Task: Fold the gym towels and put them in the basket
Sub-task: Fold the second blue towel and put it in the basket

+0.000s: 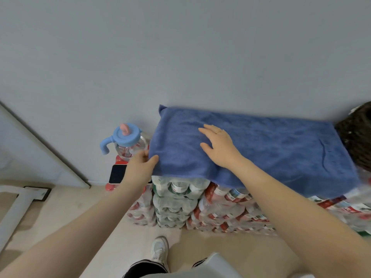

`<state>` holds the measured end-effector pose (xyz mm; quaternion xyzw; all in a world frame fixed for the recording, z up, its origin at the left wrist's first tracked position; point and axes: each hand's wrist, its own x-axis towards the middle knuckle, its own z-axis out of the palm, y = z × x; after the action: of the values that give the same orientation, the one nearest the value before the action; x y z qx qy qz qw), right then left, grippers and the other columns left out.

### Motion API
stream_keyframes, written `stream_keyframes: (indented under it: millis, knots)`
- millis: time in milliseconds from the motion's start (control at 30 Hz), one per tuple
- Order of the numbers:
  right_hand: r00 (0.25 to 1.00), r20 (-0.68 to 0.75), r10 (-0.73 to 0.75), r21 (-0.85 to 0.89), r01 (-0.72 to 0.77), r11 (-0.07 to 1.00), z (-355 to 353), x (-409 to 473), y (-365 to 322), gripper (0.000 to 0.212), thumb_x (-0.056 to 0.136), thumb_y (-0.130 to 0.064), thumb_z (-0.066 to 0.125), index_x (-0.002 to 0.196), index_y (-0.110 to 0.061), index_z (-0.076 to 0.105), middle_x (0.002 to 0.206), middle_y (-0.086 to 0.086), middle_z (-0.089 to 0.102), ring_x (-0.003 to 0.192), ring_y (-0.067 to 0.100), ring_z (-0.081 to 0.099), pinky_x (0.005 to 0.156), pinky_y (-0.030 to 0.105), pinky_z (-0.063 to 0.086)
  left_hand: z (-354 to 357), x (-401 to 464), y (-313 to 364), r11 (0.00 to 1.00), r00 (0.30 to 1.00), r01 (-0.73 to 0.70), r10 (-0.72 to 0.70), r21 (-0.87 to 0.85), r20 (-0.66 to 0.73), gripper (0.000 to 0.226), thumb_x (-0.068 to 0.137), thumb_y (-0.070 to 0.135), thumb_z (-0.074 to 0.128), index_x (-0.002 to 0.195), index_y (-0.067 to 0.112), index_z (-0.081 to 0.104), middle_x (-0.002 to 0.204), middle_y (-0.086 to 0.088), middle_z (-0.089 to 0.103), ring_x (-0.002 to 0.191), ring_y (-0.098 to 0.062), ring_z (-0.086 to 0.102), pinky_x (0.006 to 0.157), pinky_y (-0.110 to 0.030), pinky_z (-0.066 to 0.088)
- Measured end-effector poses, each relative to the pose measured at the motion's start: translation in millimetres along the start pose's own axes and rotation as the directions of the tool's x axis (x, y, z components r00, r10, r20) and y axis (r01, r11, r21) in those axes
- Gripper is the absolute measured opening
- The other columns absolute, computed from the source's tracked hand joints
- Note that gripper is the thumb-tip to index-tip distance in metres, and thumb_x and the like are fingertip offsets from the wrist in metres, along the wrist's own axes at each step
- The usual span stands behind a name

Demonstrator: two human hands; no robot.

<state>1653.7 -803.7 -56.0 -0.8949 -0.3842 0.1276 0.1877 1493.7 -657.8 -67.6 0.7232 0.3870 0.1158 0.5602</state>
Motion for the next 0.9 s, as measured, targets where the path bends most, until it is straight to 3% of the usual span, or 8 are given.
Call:
stream_keyframes:
  millis: [100,267,367,467,567,667,767,900]
  knots:
    - [0.994,-0.092,0.066,0.010,-0.066,0.998,-9,-28,27,0.050,0.096,-0.022,0.046,0.143,-0.017,0.033,0.157,0.005,0.014,0.145,0.022,0.009,0.118,0.037,0.012,20,-18,20,0.985,0.986,-0.168,0.168,-0.025,-0.002,0.015,0.092,0.014,0.049,0.081,0.022,0.056,0.076,0.005,0.058,0.069,-0.008,0.051,0.063,-0.023,0.041]
    - [0.922,-0.330,0.203,0.012,-0.211,0.977,-22,-83,75,0.048,0.095,-0.021,0.047,0.141,-0.016,0.037,0.157,0.008,0.006,0.145,0.027,0.004,0.116,0.041,0.012,75,-37,46,0.959,0.952,-0.280,0.282,-0.033,0.122,0.016,0.093,0.020,0.048,0.104,0.021,0.059,0.097,-0.007,0.067,0.088,-0.028,0.063,0.078,-0.041,0.054]
    - [0.862,-0.421,0.283,0.029,-0.299,0.954,-30,-122,114,0.048,0.096,-0.021,0.045,0.143,-0.017,0.033,0.157,0.007,0.009,0.145,0.026,0.006,0.115,0.041,0.011,116,-48,57,0.945,0.933,-0.326,0.326,-0.024,0.153,0.014,0.094,0.020,0.047,0.102,0.027,0.057,0.090,-0.001,0.063,0.076,-0.012,0.060,0.072,-0.027,0.052]
    - [0.696,-0.513,0.502,0.208,-0.467,0.859,-34,-154,159,0.050,0.096,-0.018,0.046,0.143,-0.013,0.031,0.156,0.010,0.014,0.143,0.027,0.015,0.112,0.043,0.021,154,-62,66,0.936,0.915,-0.347,0.351,-0.052,0.199,0.023,0.094,0.013,0.045,0.087,0.033,0.054,0.070,0.003,0.054,0.050,0.008,0.051,0.049,-0.007,0.040]
    - [0.415,-0.356,0.838,0.645,-0.539,0.541,-31,-175,205,0.041,0.095,-0.010,0.043,0.136,-0.008,0.039,0.144,0.014,0.036,0.126,0.032,0.041,0.100,0.043,0.038,187,-71,66,0.951,0.916,-0.299,0.308,-0.075,0.257,0.019,0.093,0.012,0.043,0.094,0.019,0.061,0.052,0.005,0.045,0.043,-0.005,0.039,0.048,-0.021,0.036]
    - [0.337,-0.002,0.942,0.831,-0.523,0.189,-32,-187,230,0.026,0.095,-0.008,0.037,0.117,-0.004,0.048,0.084,0.010,0.051,0.065,0.019,0.044,0.058,0.029,0.037,212,-78,68,0.961,0.911,-0.269,0.276,-0.065,0.306,0.027,0.092,0.014,0.047,0.116,0.020,0.058,0.064,0.005,0.055,0.053,-0.011,0.043,0.059,-0.028,0.036]
    - [0.347,0.187,0.919,0.856,-0.516,0.021,-32,-189,248,0.032,0.098,-0.023,0.040,0.122,-0.004,0.047,0.103,0.014,0.058,0.091,0.027,0.056,0.077,0.035,0.047,226,-83,70,0.961,0.893,-0.274,0.271,-0.043,0.358,0.032,0.092,0.015,0.051,0.123,0.023,0.053,0.094,0.007,0.063,0.064,-0.011,0.052,0.070,-0.029,0.046]
    - [0.422,0.405,0.811,0.913,-0.236,-0.333,-35,-187,257,0.038,0.097,-0.023,0.047,0.130,-0.006,0.046,0.138,0.010,0.048,0.128,0.024,0.047,0.102,0.034,0.041,234,-84,68,0.972,0.920,-0.236,0.219,0.013,0.324,0.009,0.089,0.015,0.056,0.085,0.020,0.051,0.079,0.001,0.054,0.065,-0.014,0.051,0.071,-0.030,0.047]
